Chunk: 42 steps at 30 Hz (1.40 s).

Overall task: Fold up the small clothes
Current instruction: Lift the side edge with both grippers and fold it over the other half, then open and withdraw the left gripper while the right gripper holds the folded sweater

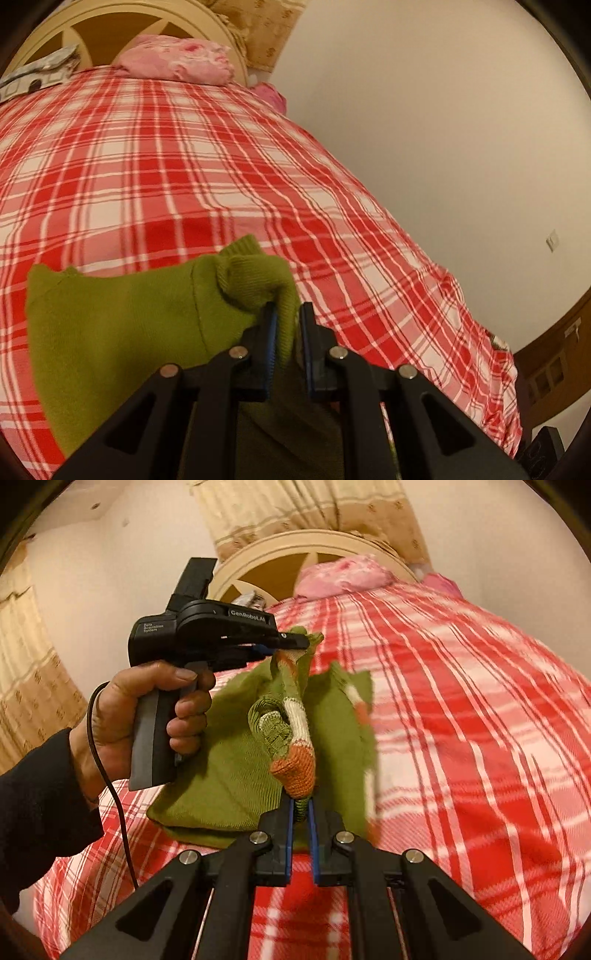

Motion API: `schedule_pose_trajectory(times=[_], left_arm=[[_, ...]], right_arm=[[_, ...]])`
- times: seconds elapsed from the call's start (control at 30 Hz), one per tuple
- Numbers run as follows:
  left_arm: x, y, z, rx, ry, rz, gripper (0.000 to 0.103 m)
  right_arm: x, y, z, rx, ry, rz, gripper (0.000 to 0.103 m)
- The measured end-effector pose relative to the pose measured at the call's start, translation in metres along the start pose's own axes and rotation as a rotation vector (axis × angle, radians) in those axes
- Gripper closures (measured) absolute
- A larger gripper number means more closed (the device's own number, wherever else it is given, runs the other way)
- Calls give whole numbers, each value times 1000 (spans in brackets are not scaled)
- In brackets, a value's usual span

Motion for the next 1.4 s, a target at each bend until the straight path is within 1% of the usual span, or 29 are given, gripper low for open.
schedule_pose_trajectory(times=[0.1,0.13,0.2,0.23,0.3,0.33,0.37,0.4,0.43,0.47,0.5,0.57,0.63,0.7,0.77,0.8,0.83,0.9,0.93,0.97,1.0,1.03,1.07,1.1,1.17,1.23,1.3,1.33,1.4], left_arm=[[-8,-8,-5,-6,-39,26,91],[-11,-10,-7,-11,-62,54,91],[-20,-5,-12,-13,-104,64,91],[-24,0,-13,-27,-130,70,89],[-32,20,-19,-64,-214,84,85],[-33,29,-21,-83,-234,91,79],[-32,39,-24,-100,-248,94,69],[-30,51,-29,-120,-260,94,62],[-23,65,-33,-150,-268,107,49],[-16,75,-37,-176,-269,132,40],[-7,84,-41,-198,-267,154,39],[14,100,-55,-214,-241,181,37],[34,110,-65,-229,-201,211,31],[48,116,-74,-244,-169,233,26],[60,116,-84,-229,-143,241,25],[65,116,-88,-222,-130,248,25],[71,116,-92,-218,-114,248,25],[77,113,-96,-214,-89,243,25],[80,111,-97,-212,-77,241,25],[81,108,-98,-208,-68,235,23],[83,106,-99,-206,-60,233,21],[85,104,-101,-202,-54,238,17],[85,102,-103,-198,-57,250,15],[84,100,-106,-196,-71,260,15],[85,99,-112,-189,-93,270,10],[83,97,-117,-183,-106,276,8],[84,92,-119,-167,-115,297,5],[86,90,-120,-158,-114,300,3],[89,88,-122,-145,-99,296,3]], right_arm=[[-9,-3,-10,26,-33,-3,97],[-13,-5,-15,38,-47,-1,97],[-17,-7,-19,49,-72,6,97],[-18,-7,-22,51,-93,23,97],[-19,-7,-23,54,-103,38,96],[-21,-5,-23,47,-108,41,93],[-22,-3,-23,45,-112,41,91],[-24,0,-23,45,-114,35,77],[-29,4,-23,45,-117,13,56],[-32,8,-21,36,-124,5,47],[-35,13,-18,20,-132,0,44],[-39,18,-5,6,-118,-16,44],[-39,18,13,-5,-80,-22,44],[-33,14,31,-18,-43,-15,44],[-25,0,49,-13,-14,20,46],[-24,-9,54,5,-9,28,51],[-24,-24,61,33,-3,33,59],[-28,-44,67,63,-12,38,65],[-31,-62,67,105,-32,53,65],[-33,-73,66,128,-53,70,65],[-34,-80,64,139,-75,83,79],[-35,-86,63,149,-90,99,89],[-36,-87,62,148,-85,88,89],[-38,-84,63,138,-75,62,91],[-46,-72,64,114,-63,1,92],[-57,-67,60,112,-65,-55,93],[-60,-73,51,140,-70,-49,93],[-58,-80,45,164,-63,-27,92],[-62,-81,44,166,-72,-32,91]])
Point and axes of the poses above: each gripper's, at about its wrist camera, not at the fingertips, and y roughly against the way its jaws point, x to its left, z to its top, the point moved 10 cm from there along -y, roughly the way its jaws point, and after that the axes turned 15 degrees about y, right-handed, at the moved point
